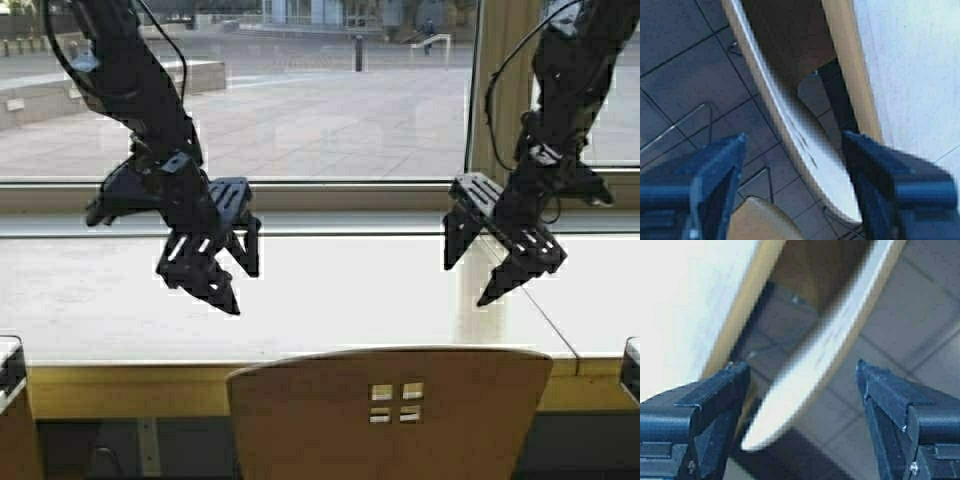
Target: Push the chairs under the table
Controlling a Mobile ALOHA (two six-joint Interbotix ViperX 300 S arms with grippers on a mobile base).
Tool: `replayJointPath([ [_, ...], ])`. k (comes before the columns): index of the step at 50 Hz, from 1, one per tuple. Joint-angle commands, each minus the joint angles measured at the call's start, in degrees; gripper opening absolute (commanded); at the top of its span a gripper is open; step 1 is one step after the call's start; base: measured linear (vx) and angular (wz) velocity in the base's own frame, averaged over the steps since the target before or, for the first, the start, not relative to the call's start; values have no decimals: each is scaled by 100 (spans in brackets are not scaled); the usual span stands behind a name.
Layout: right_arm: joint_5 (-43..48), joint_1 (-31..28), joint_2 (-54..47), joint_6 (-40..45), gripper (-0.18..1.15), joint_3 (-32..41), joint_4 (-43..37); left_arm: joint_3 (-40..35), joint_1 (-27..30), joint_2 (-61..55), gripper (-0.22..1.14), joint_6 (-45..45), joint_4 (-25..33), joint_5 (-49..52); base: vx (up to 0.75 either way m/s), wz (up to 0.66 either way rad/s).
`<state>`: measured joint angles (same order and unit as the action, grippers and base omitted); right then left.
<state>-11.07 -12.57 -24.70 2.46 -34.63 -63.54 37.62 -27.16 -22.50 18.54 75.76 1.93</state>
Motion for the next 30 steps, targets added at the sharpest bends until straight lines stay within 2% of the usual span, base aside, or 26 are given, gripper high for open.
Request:
replayJointPath([
  [1,246,132,967,-35,94,-422,888,721,308,1055,91,-580,-396,-53,-6,11],
  [11,422,334,1969,-53,94,-738,2602,1547,905,2505,91,-1626,-1151,9,-9,13],
  [16,404,325,2426,-53,94,-800,3322,1679,1151,3138,91,-2250,-1846,167,-12,7],
  [21,448,176,3015,-53,94,-817,3639,1679,1204,3718,91,-2892,-2777,325,-12,5],
  [30,439,-79,4122,-62,94,-826,4324,1767,1222,4860,91,-3164,-3797,439,-9,6],
])
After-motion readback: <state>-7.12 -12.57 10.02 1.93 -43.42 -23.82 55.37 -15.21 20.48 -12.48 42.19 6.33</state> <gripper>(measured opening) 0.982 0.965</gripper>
